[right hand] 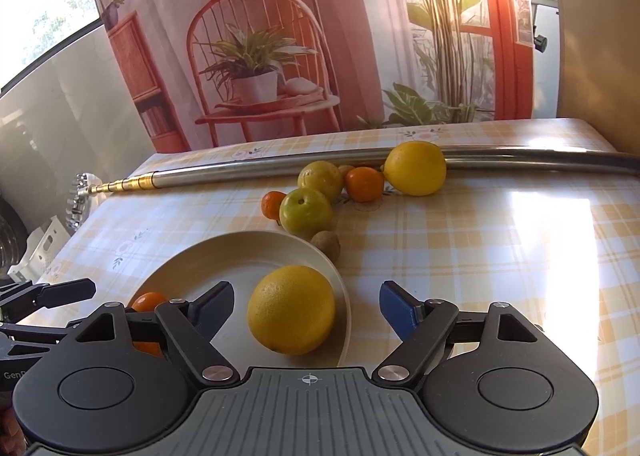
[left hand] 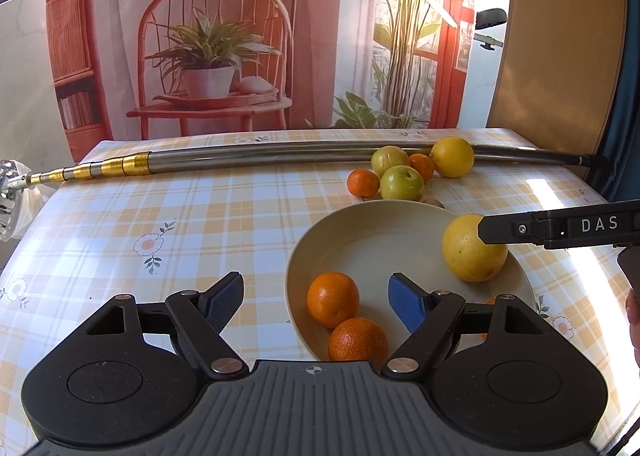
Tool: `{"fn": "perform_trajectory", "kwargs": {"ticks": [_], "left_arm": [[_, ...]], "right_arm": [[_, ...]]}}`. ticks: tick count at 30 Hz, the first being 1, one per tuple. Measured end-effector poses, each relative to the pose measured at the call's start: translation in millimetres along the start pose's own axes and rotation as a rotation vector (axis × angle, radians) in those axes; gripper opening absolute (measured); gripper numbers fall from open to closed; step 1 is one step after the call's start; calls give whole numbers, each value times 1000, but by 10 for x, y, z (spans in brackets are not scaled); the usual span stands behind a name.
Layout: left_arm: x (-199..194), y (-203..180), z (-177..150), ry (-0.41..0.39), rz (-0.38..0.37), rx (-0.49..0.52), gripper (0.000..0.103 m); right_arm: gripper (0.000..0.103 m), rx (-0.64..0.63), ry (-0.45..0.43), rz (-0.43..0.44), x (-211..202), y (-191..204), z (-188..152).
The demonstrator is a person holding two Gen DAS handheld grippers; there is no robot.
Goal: Organize fruits
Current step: 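Grasp the small brown kiwi with the right tool while the left tool moves toward the fruit pile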
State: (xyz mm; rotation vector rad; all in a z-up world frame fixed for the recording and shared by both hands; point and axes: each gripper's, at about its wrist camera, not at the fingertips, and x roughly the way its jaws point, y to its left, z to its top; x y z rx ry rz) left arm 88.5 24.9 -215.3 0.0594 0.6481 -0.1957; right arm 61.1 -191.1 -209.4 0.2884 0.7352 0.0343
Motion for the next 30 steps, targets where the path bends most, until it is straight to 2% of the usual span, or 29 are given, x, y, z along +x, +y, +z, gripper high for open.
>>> {"fn": "perform_trajectory", "kwargs": {"ticks": [9, 14, 18, 23, 30], "left_arm": [[-18, 75, 88, -14, 6, -7, 82], [9, 177, 250, -12, 2, -19, 82], [38, 239, 359, -14, -8, -23, 82], [61, 278, 455, -19, -17, -20, 82], [130, 328, 462, 5, -18, -57, 83]], "right_arm": [[65, 33, -2, 16, -4, -76, 56], [56, 60, 10, 18, 23, -178, 244], [44, 49, 20, 7, 132, -249, 446], [31, 33, 110, 12, 519, -295, 674], [30, 92, 232, 6, 962, -271, 751]]}}
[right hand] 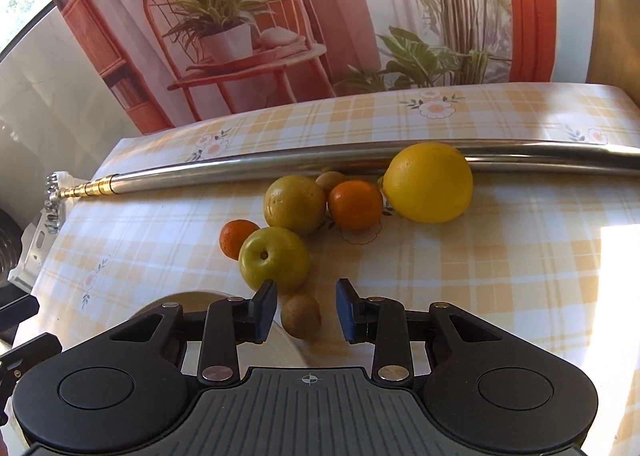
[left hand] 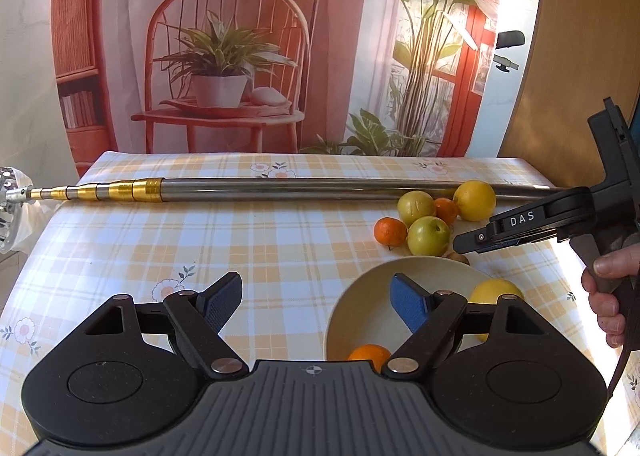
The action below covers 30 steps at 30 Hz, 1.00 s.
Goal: Organize fruits
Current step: 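Grasp the small brown kiwi with the right tool while the left tool moves toward the fruit pile, then grasp a mandarin with the left tool while the right tool holds the kiwi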
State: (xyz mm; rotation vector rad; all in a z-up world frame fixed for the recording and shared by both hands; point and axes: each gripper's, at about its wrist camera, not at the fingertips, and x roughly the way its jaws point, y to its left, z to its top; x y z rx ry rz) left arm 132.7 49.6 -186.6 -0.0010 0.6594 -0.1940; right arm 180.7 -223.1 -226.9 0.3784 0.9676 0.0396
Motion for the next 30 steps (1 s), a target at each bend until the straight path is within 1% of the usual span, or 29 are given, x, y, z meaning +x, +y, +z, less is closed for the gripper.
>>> {"fn": "perform_trajectory", "kwargs": {"ticks": [3, 7, 15, 17, 18, 19, 22, 24, 30], "left_arm": [[5, 20, -8, 2, -2, -4, 83], [11, 42, -14, 7, -10, -29, 83], [31, 25, -29, 20, -17, -33, 83], [32, 23, -29, 22, -18, -33, 83], [35, 21, -31, 23, -18, -33, 83], [36, 20, -33, 25, -18, -34, 83], [47, 32, -24, 30, -21, -36, 83], [47, 33, -16, 33, -22, -38, 83], [78, 34, 41, 45, -65, -30, 83]], "right_arm": [[30, 51, 38, -11, 98, -25, 11], [30, 148, 56, 10, 154, -93, -2], [30, 227, 82, 31, 183, -188, -9], [27, 240, 79, 46, 184, -202, -17], [23, 245, 78, 58, 183, -207, -21], [23, 250, 78, 59, 182, -210, -20], [22, 254, 71, 57, 162, -229, -32], [22, 242, 58, 34, 126, -224, -45], [22, 125, -3, -36, -50, -242, -135]]}}
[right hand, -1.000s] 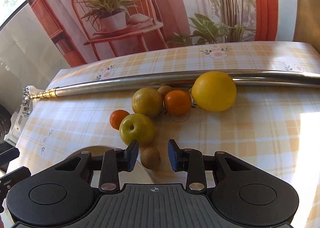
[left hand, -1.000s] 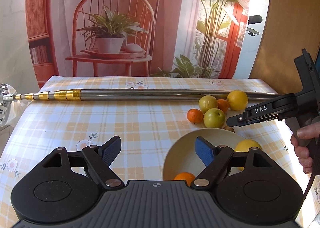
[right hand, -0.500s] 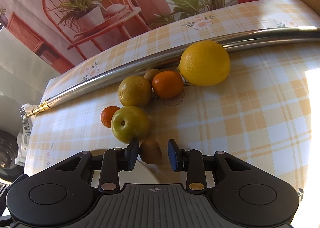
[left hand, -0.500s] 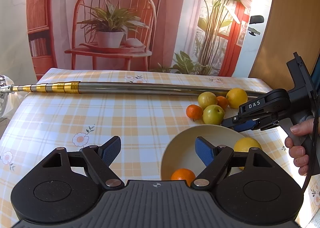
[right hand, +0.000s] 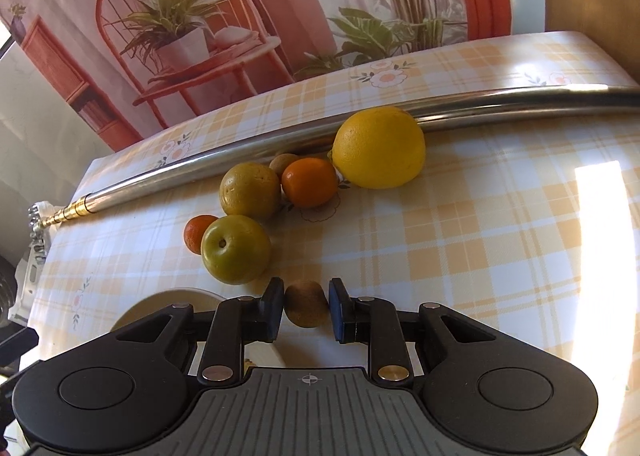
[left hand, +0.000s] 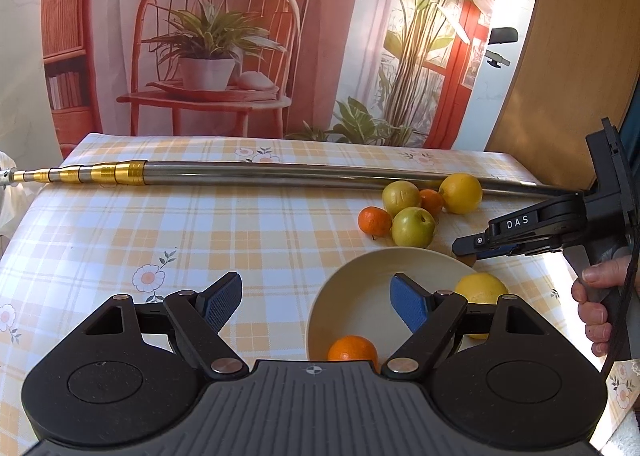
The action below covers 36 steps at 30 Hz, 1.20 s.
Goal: Organize fruits
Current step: 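Grasp a mandarin with the left tool while the right tool holds the kiwi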
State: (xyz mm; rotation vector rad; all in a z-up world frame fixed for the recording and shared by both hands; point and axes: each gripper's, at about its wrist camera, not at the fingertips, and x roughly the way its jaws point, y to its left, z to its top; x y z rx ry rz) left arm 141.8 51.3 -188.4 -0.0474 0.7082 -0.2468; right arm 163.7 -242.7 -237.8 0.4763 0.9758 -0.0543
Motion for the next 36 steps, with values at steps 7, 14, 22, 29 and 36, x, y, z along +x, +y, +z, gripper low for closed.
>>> {"fn": "perform_trajectory", "kwargs": {"ticks": [7, 14, 22, 29, 36], "left_arm": [[166, -83, 172, 35, -78, 53, 83], [467, -231, 390, 41, -111, 206, 62], [934, -240, 484, 131, -165, 75, 50], [1341, -89, 655, 231, -195, -224, 47], [1620, -4, 657, 299, -179, -368, 47]], "right_arm": [[22, -109, -83, -28, -190, -22, -126], [22, -185, -163, -24, -311, -12, -219], [22, -168, -198, -6, -331, -114, -263], [22, -146, -197, 2, -291, -175, -287], [22, -132, -193, 8, -261, -202, -290]]}}
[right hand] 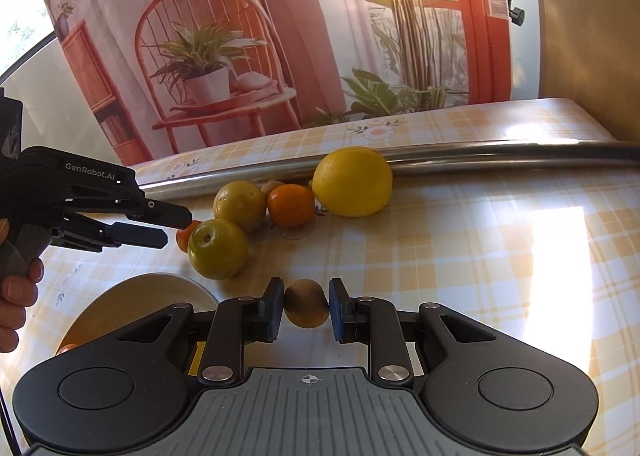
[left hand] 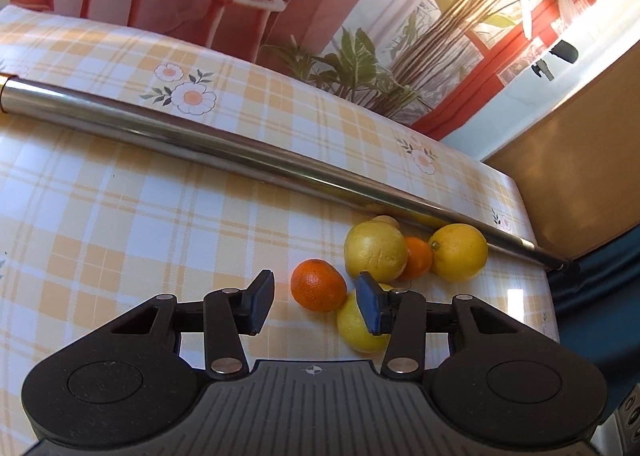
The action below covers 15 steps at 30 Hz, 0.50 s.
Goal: Organize fruits
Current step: 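Grasp a mandarin with the left tool while the right tool holds the kiwi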
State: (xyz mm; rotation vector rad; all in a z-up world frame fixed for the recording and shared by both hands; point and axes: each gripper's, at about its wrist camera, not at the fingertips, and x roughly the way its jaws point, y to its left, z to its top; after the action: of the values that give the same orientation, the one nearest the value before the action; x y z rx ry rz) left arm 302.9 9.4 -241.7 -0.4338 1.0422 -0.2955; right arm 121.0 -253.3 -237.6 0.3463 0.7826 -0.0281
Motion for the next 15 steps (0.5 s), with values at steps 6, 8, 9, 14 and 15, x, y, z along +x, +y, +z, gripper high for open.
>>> {"fn": "perform_trajectory", "kwargs": {"ticks": [6, 8, 9, 14, 15], "left_arm": [[115, 89, 0, -1, -28, -102, 45], [150, 106, -5, 3, -25, -122, 44], [152, 115, -13, -4, -29, -132, 43], [219, 150, -24, -6, -54, -171, 34], [219, 162, -31, -10, -59, -175, 34]], "right_arm": [[22, 12, 6, 5, 19, -15, -11], [22, 14, 8, 5, 24, -17, -17], [22, 15, 9, 6, 25, -16, -20], [22, 20, 17, 7, 45, -24, -24], [22, 22, 17, 7, 40, -19, -29]]}}
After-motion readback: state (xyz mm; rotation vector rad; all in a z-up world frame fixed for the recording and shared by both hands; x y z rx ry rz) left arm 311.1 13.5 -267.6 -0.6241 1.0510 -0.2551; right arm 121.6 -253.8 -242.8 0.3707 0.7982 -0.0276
